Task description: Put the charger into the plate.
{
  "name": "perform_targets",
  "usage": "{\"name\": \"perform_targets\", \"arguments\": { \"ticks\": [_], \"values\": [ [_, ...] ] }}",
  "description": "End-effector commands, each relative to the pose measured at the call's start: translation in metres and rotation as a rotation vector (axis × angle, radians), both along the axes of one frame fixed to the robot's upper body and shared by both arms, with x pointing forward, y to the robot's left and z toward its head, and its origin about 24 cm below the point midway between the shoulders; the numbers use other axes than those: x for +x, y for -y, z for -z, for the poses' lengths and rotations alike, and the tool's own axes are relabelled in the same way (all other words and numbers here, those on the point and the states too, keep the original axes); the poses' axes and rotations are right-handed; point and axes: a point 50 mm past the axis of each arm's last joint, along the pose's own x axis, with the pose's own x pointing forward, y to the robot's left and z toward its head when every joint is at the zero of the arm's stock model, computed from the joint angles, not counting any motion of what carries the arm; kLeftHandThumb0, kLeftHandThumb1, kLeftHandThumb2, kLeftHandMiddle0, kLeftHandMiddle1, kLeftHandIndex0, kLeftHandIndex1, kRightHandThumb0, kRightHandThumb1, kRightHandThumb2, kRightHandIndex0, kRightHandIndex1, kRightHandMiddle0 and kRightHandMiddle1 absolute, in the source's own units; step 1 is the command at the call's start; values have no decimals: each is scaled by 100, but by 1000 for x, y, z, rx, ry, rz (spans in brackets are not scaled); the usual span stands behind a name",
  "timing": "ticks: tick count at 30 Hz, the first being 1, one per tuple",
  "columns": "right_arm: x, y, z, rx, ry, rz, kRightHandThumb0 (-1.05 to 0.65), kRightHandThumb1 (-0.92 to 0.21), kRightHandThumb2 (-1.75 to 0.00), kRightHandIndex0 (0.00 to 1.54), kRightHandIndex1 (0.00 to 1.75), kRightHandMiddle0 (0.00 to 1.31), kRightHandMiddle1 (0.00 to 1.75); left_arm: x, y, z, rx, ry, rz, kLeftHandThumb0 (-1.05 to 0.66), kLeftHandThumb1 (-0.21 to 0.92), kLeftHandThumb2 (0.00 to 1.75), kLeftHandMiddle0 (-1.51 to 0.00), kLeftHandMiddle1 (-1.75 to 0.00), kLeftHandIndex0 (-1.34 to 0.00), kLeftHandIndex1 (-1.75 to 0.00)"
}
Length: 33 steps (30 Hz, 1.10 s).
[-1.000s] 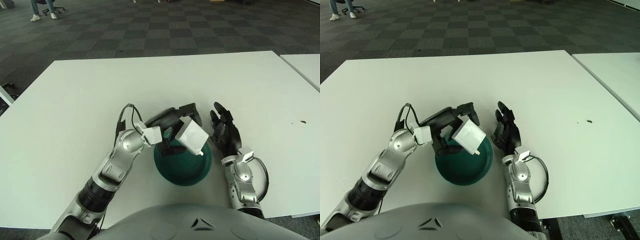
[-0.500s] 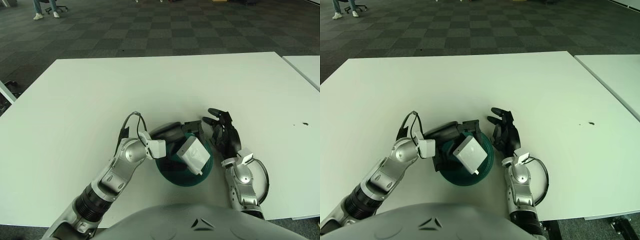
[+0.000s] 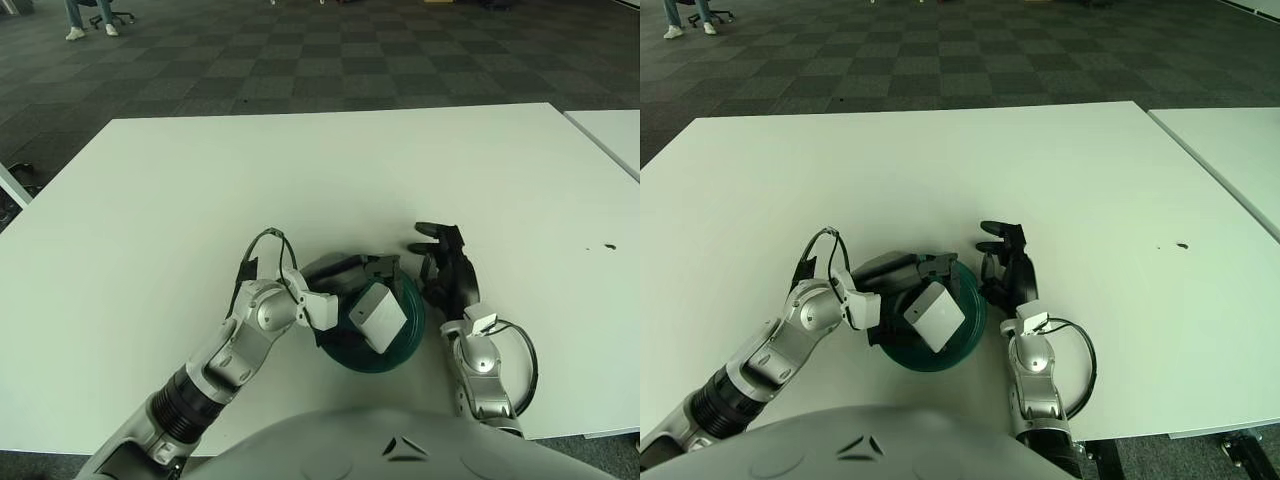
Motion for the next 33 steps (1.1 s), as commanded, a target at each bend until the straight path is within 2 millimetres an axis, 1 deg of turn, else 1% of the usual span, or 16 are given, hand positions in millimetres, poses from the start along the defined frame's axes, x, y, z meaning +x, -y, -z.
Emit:
{"name": "perform_targets", "arguments": {
  "ticks": [1, 7, 16, 20, 22, 24, 26, 29, 30, 31, 32, 33],
  "values": [
    [-11, -3, 16, 34, -102, -17, -90, -92, -90, 9, 153, 0, 131, 2, -2, 1, 7, 49, -15, -46, 37, 125, -108, -175, -58, -175],
    [-12, -5, 15, 79, -122, -47, -89, -92, -89, 6, 144, 0, 133, 5, -4, 1, 43, 158, -25, -46, 37, 125, -107, -175, -57, -175],
    [-13, -4, 12, 85, -121, -40, -88, -92, -88, 7, 135, 0, 132, 7, -4, -2, 66, 223, -33, -45, 40, 120, -106, -175, -54, -175],
    [-13, -4, 11, 73, -111, -38, -87, -92, -87, 6, 137, 0, 134, 7, -4, -4, 89, 234, -35, -45, 41, 119, -102, -175, -54, -175],
    [-13, -5, 12, 74, -110, -41, -87, -92, -87, 6, 133, 0, 132, 7, -4, -4, 105, 244, -32, -45, 42, 118, -100, -175, -53, -175],
    [-13, -5, 11, 85, -110, -48, -88, -92, -87, 6, 124, 0, 127, 7, -4, -5, 123, 266, -25, -44, 44, 116, -96, -175, -52, -175],
    [-13, -6, 11, 96, -108, -50, -88, -92, -87, 6, 116, 0, 122, 8, -4, -6, 133, 293, -19, -44, 48, 111, -90, -175, -49, -175],
    [-13, -6, 10, 83, -95, -40, -89, -92, -87, 7, 119, 0, 125, 8, -5, -7, 134, 317, -23, -42, 58, 98, -79, -175, -42, -175],
    [-13, -6, 9, 75, -89, -37, -89, -92, -87, 8, 122, 0, 127, 8, -5, -7, 135, 317, -28, -40, 64, 90, -73, -175, -38, -175],
    [-13, -6, 9, 70, -86, -35, -90, -92, -87, 8, 123, 0, 128, 9, -5, -7, 135, 316, -31, -39, 73, 78, -66, -175, -32, -174],
    [-13, -6, 9, 68, -85, -35, -90, -92, -87, 8, 124, 0, 129, 9, -5, -8, 136, 316, -33, -38, 79, 69, -61, -175, -29, -174],
    [-13, -7, 13, 66, -89, -33, -90, -92, -87, 8, 124, 0, 129, 8, -6, -8, 146, 314, -37, -38, 81, 65, -59, -175, -28, -174]
  ]
}}
